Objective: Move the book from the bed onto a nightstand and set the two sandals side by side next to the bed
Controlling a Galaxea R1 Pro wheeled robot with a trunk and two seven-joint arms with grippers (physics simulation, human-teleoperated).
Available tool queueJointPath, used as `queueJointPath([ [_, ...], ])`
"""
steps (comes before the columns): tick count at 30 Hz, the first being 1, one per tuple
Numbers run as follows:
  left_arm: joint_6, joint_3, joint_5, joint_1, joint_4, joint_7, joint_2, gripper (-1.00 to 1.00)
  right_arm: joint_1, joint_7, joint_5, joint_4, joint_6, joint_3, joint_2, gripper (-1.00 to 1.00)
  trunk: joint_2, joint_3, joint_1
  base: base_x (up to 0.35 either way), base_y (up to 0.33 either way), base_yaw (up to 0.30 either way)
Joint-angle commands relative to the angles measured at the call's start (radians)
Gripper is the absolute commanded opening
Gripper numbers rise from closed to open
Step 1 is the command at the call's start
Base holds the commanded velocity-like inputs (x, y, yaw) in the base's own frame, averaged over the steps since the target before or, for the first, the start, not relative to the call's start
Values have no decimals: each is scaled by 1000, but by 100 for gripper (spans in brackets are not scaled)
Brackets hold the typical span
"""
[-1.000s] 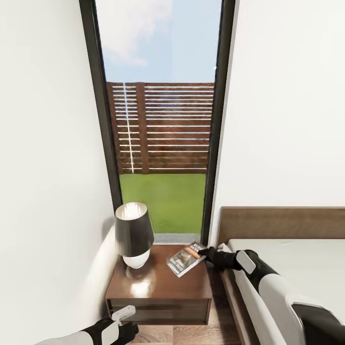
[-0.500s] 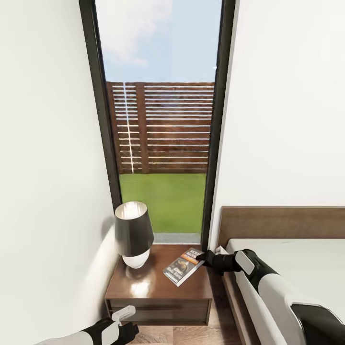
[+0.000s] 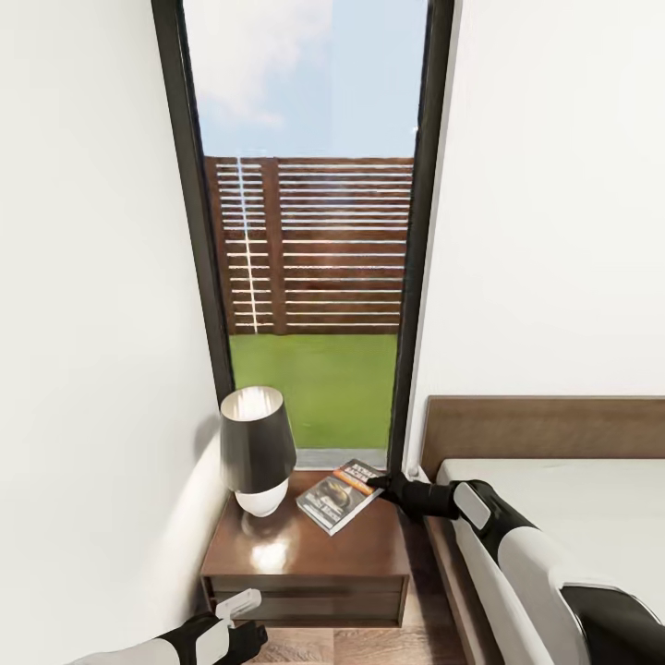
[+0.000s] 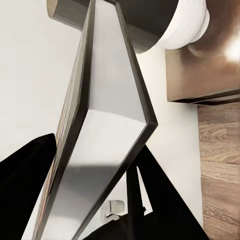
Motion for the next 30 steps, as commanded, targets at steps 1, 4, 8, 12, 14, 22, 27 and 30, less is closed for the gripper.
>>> queueJointPath([
  [1,2,-8,10,-1,1,2,-1,100,-1,3,1,0,7,-6,0,-100,-9,-5,4,0,0,0],
  [4,2,-8,10,-1,1,2,-1,100,-1,3,2,0,13,-6,0,-100,-30,-14,16,0,0,0],
  [8,2,-8,10,-1,1,2,-1,100,-2,0,1,0,15,-6,0,-100,-58,-27,31,0,0,0],
  [12,2,-8,10,-1,1,2,-1,100,-3,-6,-1,0,16,-6,1,-100,-86,-39,46,0,0,0],
  [14,2,-8,10,-1,1,2,-1,100,-2,-7,-2,0,16,-6,1,-100,-100,-46,54,0,0,0],
  [22,2,-8,10,-1,1,2,-1,100,-2,-10,-5,1,16,-8,1,-100,-156,-71,85,0,0,0],
  [27,2,-8,10,-1,1,2,-1,100,-2,-18,-5,1,16,-8,1,-100,-191,-86,104,0,0,0],
  [30,2,-8,10,-1,1,2,-1,100,-1,-39,-6,1,15,-8,1,-100,-212,-96,115,0,0,0],
])
